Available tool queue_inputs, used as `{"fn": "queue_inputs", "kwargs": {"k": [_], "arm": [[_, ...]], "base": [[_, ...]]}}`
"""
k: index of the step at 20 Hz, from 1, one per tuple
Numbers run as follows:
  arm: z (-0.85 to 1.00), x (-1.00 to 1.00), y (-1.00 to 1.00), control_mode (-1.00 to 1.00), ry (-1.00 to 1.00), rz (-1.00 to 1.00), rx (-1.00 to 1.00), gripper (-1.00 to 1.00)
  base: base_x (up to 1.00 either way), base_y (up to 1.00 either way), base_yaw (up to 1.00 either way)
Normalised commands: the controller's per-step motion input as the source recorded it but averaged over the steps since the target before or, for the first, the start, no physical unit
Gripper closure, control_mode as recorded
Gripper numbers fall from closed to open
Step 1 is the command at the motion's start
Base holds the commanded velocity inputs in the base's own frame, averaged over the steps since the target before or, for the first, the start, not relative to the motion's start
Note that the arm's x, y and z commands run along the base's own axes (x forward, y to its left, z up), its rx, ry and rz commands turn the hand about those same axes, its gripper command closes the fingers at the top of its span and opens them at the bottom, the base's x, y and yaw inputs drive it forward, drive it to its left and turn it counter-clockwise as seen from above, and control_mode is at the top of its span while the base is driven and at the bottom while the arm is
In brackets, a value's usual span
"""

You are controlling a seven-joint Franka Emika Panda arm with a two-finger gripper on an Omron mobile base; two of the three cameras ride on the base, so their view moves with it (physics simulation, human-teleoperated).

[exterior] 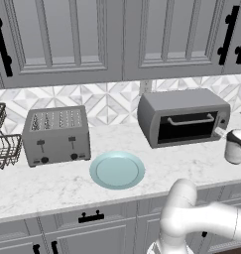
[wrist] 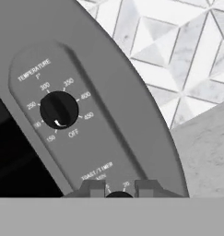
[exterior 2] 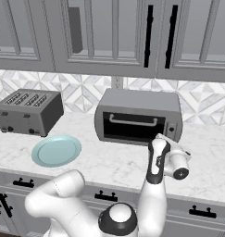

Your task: Pick up the kebab skewer and baguette bread, and place them inside the toaster oven. Close the toaster oven door and start by setting the timer.

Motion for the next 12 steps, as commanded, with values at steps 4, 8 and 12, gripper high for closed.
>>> {"fn": "queue_inputs", "kwargs": {"k": [4, 8, 12], "arm": [[-0.25, 0.0, 0.3, -1.0, 0.04, 0.0, 0.2, 1.0], [-0.33, 0.0, 0.29, -1.0, 0.09, 0.0, 0.17, 1.0], [-0.46, 0.0, 0.24, -1.0, 0.14, 0.0, 0.14, 1.0]], "base": [[0.0, 0.0, 0.0], [0.0, 0.0, 0.0], [0.0, 0.0, 0.0]]}}
